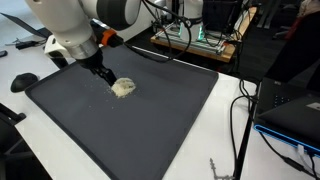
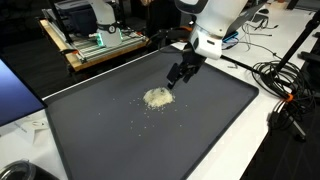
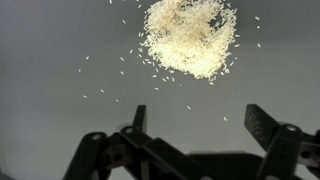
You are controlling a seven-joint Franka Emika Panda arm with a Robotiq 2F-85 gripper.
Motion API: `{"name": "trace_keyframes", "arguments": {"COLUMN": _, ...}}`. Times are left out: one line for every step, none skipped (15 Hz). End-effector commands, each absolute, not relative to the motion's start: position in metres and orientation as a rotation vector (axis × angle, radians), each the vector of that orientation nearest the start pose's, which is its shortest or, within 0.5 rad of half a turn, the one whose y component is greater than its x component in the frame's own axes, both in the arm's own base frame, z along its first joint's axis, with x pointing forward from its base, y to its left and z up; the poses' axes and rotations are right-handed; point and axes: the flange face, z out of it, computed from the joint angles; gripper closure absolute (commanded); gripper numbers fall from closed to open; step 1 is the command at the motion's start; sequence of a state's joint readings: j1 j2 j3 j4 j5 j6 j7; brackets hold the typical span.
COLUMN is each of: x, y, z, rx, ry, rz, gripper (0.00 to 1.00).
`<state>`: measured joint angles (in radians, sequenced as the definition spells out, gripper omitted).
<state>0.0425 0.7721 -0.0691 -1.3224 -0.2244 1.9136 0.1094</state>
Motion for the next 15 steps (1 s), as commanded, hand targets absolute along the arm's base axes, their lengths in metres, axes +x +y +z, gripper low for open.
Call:
{"name": "trace_keyframes", "arguments": {"x": 0.734, "y": -0.054, "z": 0.263, "rx": -3.225, "ry": 0.029, "rz": 0.391, "gripper": 0.00}}
{"name": "trace_keyframes", "arguments": {"x": 0.734, "y": -0.062, "z": 0.262, "rx": -3.186, "ry": 0.036, "rz": 0.417, "gripper": 0.00}}
{"name": "trace_keyframes", "arguments": {"x": 0.734, "y": -0.070, "z": 0.261, "rx": -3.149, "ry": 0.049, "rz": 0.451, "gripper": 0.00}}
{"name": "trace_keyframes", "arguments": {"x": 0.734, "y": -0.077, "z": 0.261, "rx": -3.124, "ry": 0.069, "rz": 0.479, "gripper": 0.00}}
{"name": "trace_keyframes", "arguments": {"x": 0.733, "y": -0.084, "z": 0.260, "rx": -3.092, "ry": 0.083, "rz": 0.494, "gripper": 0.00}}
{"name": "trace_keyframes", "arguments": {"x": 0.734, "y": -0.090, "z": 0.260, "rx": -3.064, "ry": 0.093, "rz": 0.502, "gripper": 0.00}}
{"name": "trace_keyframes", "arguments": {"x": 0.734, "y": -0.095, "z": 0.260, "rx": -3.044, "ry": 0.104, "rz": 0.508, "gripper": 0.00}}
{"name": "trace_keyframes", "arguments": {"x": 0.734, "y": -0.101, "z": 0.261, "rx": -3.018, "ry": 0.104, "rz": 0.504, "gripper": 0.00}}
{"name": "trace_keyframes", "arguments": {"x": 0.734, "y": -0.106, "z": 0.262, "rx": -2.999, "ry": 0.103, "rz": 0.492, "gripper": 0.00}}
{"name": "trace_keyframes", "arguments": {"x": 0.735, "y": -0.113, "z": 0.263, "rx": -2.966, "ry": 0.096, "rz": 0.454, "gripper": 0.00}}
{"name": "trace_keyframes", "arguments": {"x": 0.735, "y": -0.118, "z": 0.264, "rx": -2.948, "ry": 0.085, "rz": 0.426, "gripper": 0.00}}
{"name": "trace_keyframes", "arguments": {"x": 0.734, "y": -0.124, "z": 0.265, "rx": -2.933, "ry": 0.080, "rz": 0.404, "gripper": 0.00}}
{"name": "trace_keyframes", "arguments": {"x": 0.733, "y": -0.131, "z": 0.266, "rx": -2.921, "ry": 0.073, "rz": 0.391, "gripper": 0.00}}
{"name": "trace_keyframes", "arguments": {"x": 0.731, "y": -0.137, "z": 0.266, "rx": -2.909, "ry": 0.065, "rz": 0.378, "gripper": 0.00}}
{"name": "trace_keyframes", "arguments": {"x": 0.730, "y": -0.144, "z": 0.267, "rx": -2.897, "ry": 0.055, "rz": 0.362, "gripper": 0.00}}
